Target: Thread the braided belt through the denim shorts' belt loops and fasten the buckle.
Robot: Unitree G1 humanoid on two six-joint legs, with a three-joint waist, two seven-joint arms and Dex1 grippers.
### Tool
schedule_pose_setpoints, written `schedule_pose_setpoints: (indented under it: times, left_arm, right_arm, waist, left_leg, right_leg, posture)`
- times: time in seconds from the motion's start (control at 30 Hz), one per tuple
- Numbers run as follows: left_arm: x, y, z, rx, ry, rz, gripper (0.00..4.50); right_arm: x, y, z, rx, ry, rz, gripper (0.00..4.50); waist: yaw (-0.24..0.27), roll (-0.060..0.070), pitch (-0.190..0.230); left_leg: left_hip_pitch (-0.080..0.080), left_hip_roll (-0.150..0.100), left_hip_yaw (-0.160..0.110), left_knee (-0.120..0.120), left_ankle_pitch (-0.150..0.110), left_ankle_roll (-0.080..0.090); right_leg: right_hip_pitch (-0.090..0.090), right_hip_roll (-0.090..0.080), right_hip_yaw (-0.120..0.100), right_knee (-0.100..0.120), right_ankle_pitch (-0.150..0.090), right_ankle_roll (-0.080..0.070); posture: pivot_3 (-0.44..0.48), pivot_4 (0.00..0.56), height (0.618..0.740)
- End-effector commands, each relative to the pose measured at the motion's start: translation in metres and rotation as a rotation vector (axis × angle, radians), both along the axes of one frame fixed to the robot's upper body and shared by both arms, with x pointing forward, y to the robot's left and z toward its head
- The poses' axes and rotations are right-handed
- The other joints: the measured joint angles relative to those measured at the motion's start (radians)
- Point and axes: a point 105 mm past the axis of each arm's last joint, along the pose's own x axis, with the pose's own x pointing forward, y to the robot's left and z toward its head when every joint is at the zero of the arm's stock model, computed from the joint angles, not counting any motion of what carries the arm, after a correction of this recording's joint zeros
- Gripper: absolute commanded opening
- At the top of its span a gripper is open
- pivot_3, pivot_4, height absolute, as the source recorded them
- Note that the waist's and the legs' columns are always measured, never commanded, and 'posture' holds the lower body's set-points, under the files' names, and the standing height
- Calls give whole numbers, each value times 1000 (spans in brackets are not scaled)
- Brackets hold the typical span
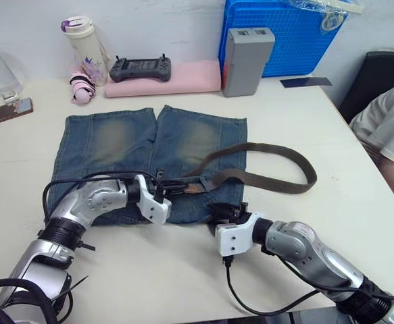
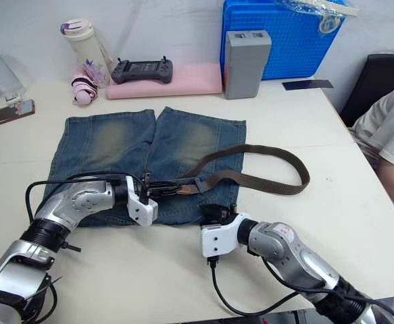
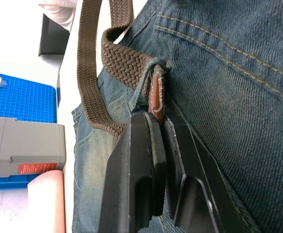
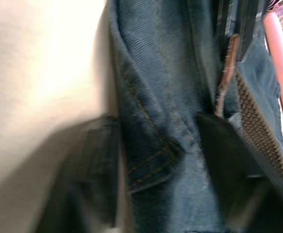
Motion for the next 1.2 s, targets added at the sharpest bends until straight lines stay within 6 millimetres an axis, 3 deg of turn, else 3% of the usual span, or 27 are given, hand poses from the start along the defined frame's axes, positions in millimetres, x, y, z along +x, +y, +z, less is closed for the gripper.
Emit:
schedule_pose_setpoints:
  times: [0.03,0.1,0.27,0.33,0.53,0.63,0.83,1.07,1.2]
  left_arm:
    - [-3,1,0,3,3,-5,0]
    - [-4,0,1,4,-2,-14,0]
    - [-9,7,2,65,-32,-50,0]
    - [-11,9,3,73,-38,-59,0]
    - [-25,30,14,112,-80,-74,0]
    - [-30,42,17,123,-94,-62,0]
    - [-30,49,23,112,-120,-35,0]
    - [-44,32,35,-19,-141,-101,0]
    - [-56,31,38,-69,-147,-123,0]
  right_arm:
    - [17,-31,-30,-60,131,-207,816]
    - [22,-41,-34,-49,176,-279,24]
    - [31,-70,-30,-55,204,-365,3]
    - [29,-81,-28,-54,224,-383,3]
    - [10,-141,-24,-93,292,-529,3]
    - [6,-157,-20,-90,293,-586,3]
    - [8,-165,-15,-50,294,-647,3]
    - [11,-163,-16,-15,325,-669,3]
    - [6,-174,-18,-51,332,-697,3]
  waist:
    - [0,0,0]
    - [-1,0,0]
    - [4,-1,0]
    - [22,0,0]
    - [51,2,0]
    - [59,2,0]
    - [61,2,0]
    - [59,2,0]
    - [58,2,0]
  left_leg:
    - [0,0,0,0,0,0]
    - [0,0,0,1,0,0]
    - [1,0,-2,5,-2,2]
    - [4,0,-3,6,-4,3]
    - [7,0,-4,7,-11,9]
    - [7,-1,-5,8,-14,13]
    - [8,-3,-5,9,-17,19]
    - [8,-4,-5,9,-18,20]
    - [8,-4,-5,9,-18,20]
  right_leg:
    - [0,0,0,0,0,0]
    - [0,0,0,1,0,0]
    - [4,-1,-1,1,0,0]
    - [8,-2,-2,0,0,0]
    - [15,-3,-4,-8,0,1]
    - [19,-4,-6,-14,3,5]
    - [28,-6,-6,-23,7,12]
    - [28,-7,-6,-24,8,14]
    - [28,-7,-7,-24,8,14]
  posture:
    - [0,150,728]
    - [0,150,728]
    - [0,150,728]
    - [0,150,728]
    - [0,150,728]
    - [0,150,728]
    - [0,150,728]
    - [0,150,728]
    - [0,150,728]
